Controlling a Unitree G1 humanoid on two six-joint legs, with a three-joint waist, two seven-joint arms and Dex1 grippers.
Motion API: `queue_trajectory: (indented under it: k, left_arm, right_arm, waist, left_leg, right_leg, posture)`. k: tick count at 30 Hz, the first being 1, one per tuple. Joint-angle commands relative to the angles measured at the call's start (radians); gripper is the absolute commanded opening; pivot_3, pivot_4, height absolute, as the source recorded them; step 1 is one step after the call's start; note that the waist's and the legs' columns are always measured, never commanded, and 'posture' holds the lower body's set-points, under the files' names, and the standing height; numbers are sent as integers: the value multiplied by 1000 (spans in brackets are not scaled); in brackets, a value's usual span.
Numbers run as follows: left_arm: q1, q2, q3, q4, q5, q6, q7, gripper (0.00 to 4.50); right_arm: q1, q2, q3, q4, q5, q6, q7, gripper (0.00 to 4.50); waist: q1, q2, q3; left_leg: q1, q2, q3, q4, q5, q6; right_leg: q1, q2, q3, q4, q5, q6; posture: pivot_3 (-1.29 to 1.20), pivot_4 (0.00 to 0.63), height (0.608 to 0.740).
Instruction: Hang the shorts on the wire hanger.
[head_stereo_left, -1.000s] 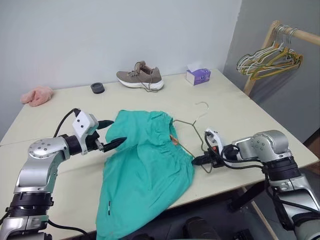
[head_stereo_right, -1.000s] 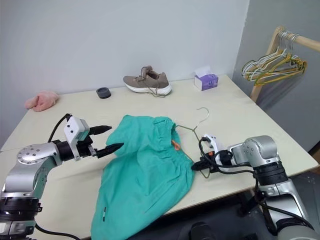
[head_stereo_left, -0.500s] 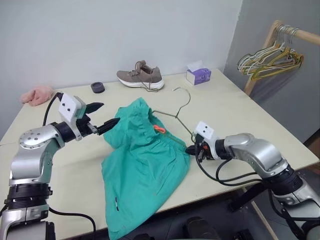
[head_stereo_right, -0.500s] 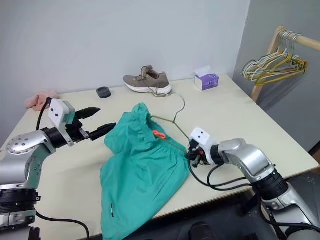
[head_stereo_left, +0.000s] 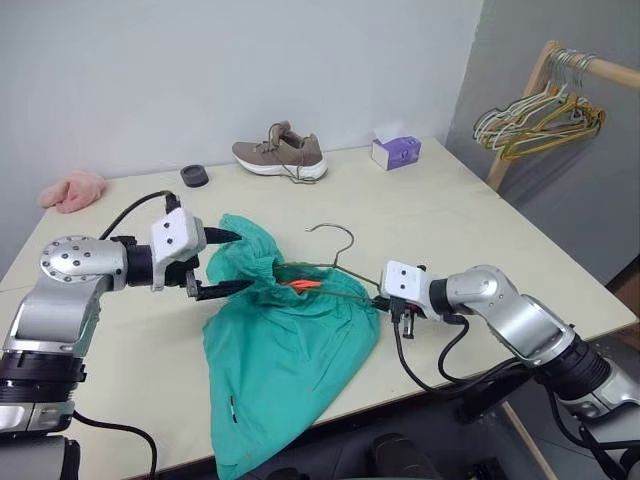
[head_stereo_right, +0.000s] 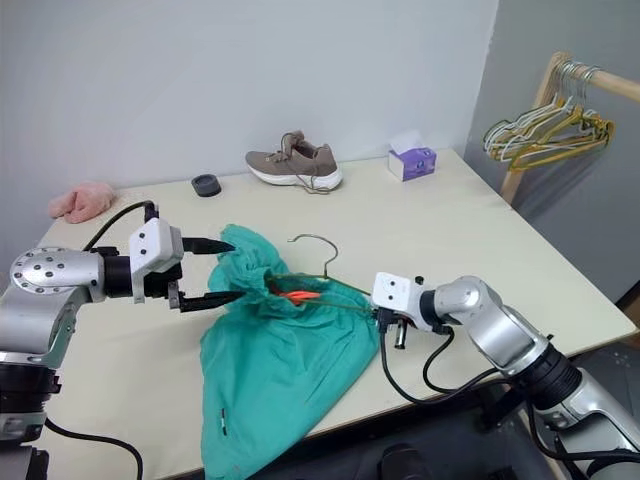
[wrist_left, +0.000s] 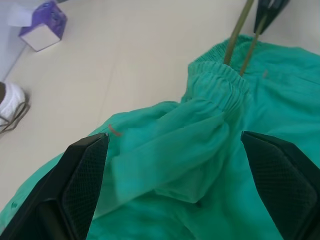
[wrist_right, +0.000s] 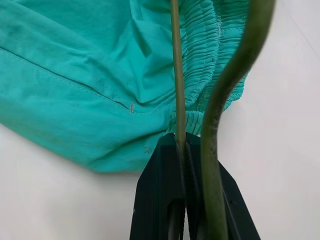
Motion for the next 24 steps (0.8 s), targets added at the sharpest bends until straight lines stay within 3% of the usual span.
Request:
queue_trajectory:
  k: [1,5,6,9,20,24]
  left_arm:
    - [-17,2,-18,-7,20,-36,-18,4471]
    - [-11,-12,-48,-3,29,-43,-39,4471]
    - [-12,-17,-51,-1,29,-42,-39,4299]
    - [-18,-31,-56,6,23,-28,-35,3630]
    - [-7,-54,-52,-22,-4,27,-37,88]
    - [2,-45,-46,-27,-12,43,-45,15]
  right_arm:
    - [-11,10,-26,-47,-24,-34,21,0]
    - [-21,18,-35,-59,-36,-51,35,0]
    - [-23,18,-35,-62,-43,-59,40,0]
    - [-19,18,-39,-72,-56,-71,51,0]
    - [-8,14,-43,-75,-100,-165,80,0]
    - [-2,-11,-53,-44,-113,-243,108,0]
  waist:
    - [0,0,0]
    - [-1,0,0]
    - [-1,0,0]
    - [-2,0,0]
    - [-4,0,0]
    - [-4,0,0]
  left_leg:
    - [0,0,0,0,0,0]
    - [0,0,0,0,0,0]
    - [0,0,0,0,0,0]
    - [0,0,0,0,0,0]
    - [0,0,0,0,0,0]
    - [0,0,0,1,0,0]
  right_leg:
    - [0,0,0,0,0,0]
    - [0,0,0,0,0,0]
    - [0,0,0,0,0,0]
    - [0,0,0,0,0,0]
    - [0,0,0,0,0,0]
    - [0,0,0,0,0,0]
  posture:
    - [-300,0,740]
    - [-306,0,740]
    - [-309,0,740]
    - [-312,0,740]
    - [-317,0,740]
    - [-313,0,740]
